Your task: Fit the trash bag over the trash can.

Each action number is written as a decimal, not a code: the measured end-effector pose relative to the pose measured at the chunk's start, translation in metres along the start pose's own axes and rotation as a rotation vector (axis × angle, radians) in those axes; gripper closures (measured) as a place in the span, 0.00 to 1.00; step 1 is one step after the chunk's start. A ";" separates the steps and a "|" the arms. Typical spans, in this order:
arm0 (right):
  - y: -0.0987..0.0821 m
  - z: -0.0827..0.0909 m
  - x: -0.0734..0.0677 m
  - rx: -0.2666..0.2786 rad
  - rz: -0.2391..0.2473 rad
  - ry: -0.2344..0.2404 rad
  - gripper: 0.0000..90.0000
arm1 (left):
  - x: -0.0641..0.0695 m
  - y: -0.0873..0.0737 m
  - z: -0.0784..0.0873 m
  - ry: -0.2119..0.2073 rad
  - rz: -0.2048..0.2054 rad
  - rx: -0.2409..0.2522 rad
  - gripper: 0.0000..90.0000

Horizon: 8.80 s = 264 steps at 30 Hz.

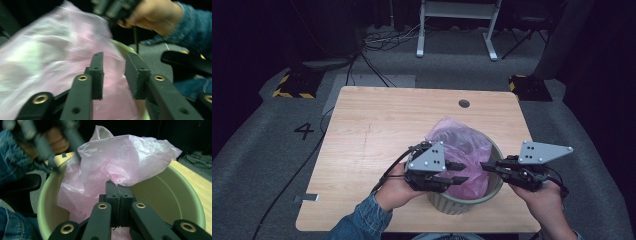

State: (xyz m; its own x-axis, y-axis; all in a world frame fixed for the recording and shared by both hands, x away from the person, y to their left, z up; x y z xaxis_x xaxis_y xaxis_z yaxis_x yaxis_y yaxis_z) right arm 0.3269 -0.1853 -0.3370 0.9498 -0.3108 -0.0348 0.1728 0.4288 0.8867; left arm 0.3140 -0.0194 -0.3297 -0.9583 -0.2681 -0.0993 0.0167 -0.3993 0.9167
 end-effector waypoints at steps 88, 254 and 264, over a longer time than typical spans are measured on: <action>-0.078 0.091 0.014 0.084 -0.159 -0.146 1.00 | -0.054 -0.082 0.094 0.271 0.232 -0.026 1.00; -0.151 0.014 -0.010 -0.216 -0.096 0.169 1.00 | -0.016 -0.156 0.037 -0.061 0.128 -0.263 0.99; -0.187 0.010 0.019 -0.282 -0.169 0.036 1.00 | -0.038 -0.196 0.031 0.014 0.220 -0.375 0.99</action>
State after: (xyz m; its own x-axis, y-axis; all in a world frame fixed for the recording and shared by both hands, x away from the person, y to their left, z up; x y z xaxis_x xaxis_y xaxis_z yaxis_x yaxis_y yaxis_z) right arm 0.3096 -0.2800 -0.4993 0.9094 -0.3692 -0.1916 0.3894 0.5934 0.7044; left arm 0.3384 0.0963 -0.4934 -0.9163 -0.3932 0.0754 0.3252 -0.6211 0.7131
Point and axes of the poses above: each handheld gripper's, and its own axes: z roughly backward along the jaws, y roughly out of its top, x roughly to its right, the point moved 7 cm from there along -z, roughly forward along the jaws, and after that the axes turned 8 degrees about y, right-handed, at the moved point
